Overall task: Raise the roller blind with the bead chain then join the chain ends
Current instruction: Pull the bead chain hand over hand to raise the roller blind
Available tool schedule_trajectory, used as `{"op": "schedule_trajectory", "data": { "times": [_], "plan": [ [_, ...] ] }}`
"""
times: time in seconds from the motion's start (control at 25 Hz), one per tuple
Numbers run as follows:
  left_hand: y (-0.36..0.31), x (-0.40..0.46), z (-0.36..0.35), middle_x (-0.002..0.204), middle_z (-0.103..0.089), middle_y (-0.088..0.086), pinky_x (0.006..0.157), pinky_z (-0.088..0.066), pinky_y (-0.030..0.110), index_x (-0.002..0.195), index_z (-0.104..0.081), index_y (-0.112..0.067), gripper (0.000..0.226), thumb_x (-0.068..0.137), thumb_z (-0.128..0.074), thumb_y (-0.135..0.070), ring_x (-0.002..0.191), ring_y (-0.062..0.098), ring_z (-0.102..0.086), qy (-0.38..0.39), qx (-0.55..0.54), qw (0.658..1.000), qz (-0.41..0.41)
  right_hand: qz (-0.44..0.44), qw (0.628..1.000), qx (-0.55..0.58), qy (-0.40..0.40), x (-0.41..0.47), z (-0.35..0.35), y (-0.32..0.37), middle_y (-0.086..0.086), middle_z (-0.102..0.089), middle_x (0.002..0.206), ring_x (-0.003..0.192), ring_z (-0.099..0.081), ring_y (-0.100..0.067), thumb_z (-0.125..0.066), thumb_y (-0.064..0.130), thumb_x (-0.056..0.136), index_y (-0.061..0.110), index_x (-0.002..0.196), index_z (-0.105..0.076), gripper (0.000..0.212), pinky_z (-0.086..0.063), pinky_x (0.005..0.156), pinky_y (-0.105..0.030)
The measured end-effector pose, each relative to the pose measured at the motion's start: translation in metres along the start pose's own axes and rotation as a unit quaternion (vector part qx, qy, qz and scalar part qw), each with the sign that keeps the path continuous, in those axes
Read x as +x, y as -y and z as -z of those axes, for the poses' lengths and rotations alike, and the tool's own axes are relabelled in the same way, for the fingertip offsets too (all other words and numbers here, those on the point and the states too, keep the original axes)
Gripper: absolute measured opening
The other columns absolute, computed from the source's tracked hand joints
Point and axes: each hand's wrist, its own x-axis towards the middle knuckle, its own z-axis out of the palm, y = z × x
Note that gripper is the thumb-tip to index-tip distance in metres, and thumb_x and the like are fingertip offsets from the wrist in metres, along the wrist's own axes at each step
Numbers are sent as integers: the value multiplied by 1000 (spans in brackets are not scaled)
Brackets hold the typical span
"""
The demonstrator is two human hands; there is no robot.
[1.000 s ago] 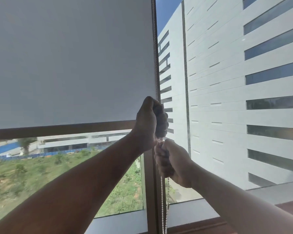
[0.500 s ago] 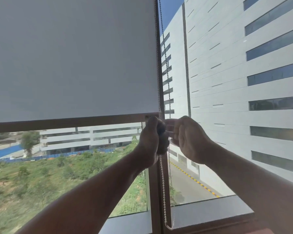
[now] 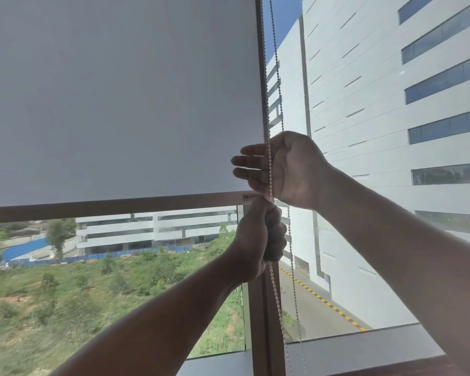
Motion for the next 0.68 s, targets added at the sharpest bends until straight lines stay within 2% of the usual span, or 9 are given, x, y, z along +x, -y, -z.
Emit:
{"op": "schedule_trajectory", "data": {
  "times": [0.08,0.16,0.2,0.28,0.36,0.44,0.68],
  "plan": [
    [-1,-1,4,49,-20,-5,44,-12,20,70,-15,-23,37,102,-32,-34,42,13,-10,-3,19,1000,-10,-4,1000,-4,10,-1,-2,4,-20,-79,111,91,-77,-33,-33,23,94,-1,114,-69,48,-53,76,-36],
    [-2,-1,4,49,-20,-5,43,-13,19,71,-14,-23,37,103,-30,-34,42,13,-10,0,30,999,-15,-1,1000,-6,4,-1,-5,5,-16,-80,95,70,-73,-25,-34,23,94,2,99,-72,44,-48,64,-30],
    [-2,-1,3,49,-19,-5,43,-13,18,71,-14,-23,38,103,-29,-35,43,13,-9,3,32,999,-17,2,1000,-6,-4,-1,-6,4,-12,-77,83,56,-65,-20,-35,23,93,7,88,-71,40,-41,56,-27],
    [-2,-1,-1,50,-17,-6,41,-14,16,70,-14,-24,41,105,-30,-39,42,12,-8,6,32,999,-18,7,1000,3,-21,0,-6,2,-3,-61,60,40,-40,-13,-35,21,91,16,71,-58,32,-25,45,-22],
    [-1,-1,-5,49,-17,-6,41,-14,15,70,-14,-24,44,106,-31,-42,41,11,-8,10,29,999,-18,12,999,13,-31,1,-5,0,3,-40,51,36,-23,-12,-32,20,88,20,63,-45,29,-14,43,-20],
    [-1,0,-7,49,-17,-6,42,-12,17,71,-13,-24,44,106,-32,-43,42,12,-8,14,29,999,-16,13,999,14,-45,2,-3,0,4,-27,49,36,-15,-13,-32,19,85,23,60,-36,26,-11,44,-20],
    [9,2,-10,48,-17,-8,44,-6,22,70,-13,-25,41,103,-34,-39,39,10,-9,20,25,999,6,15,995,-19,-93,1,4,-8,5,-19,48,39,-9,-16,-34,20,74,26,54,-25,23,-13,42,-21]
  ]
}}
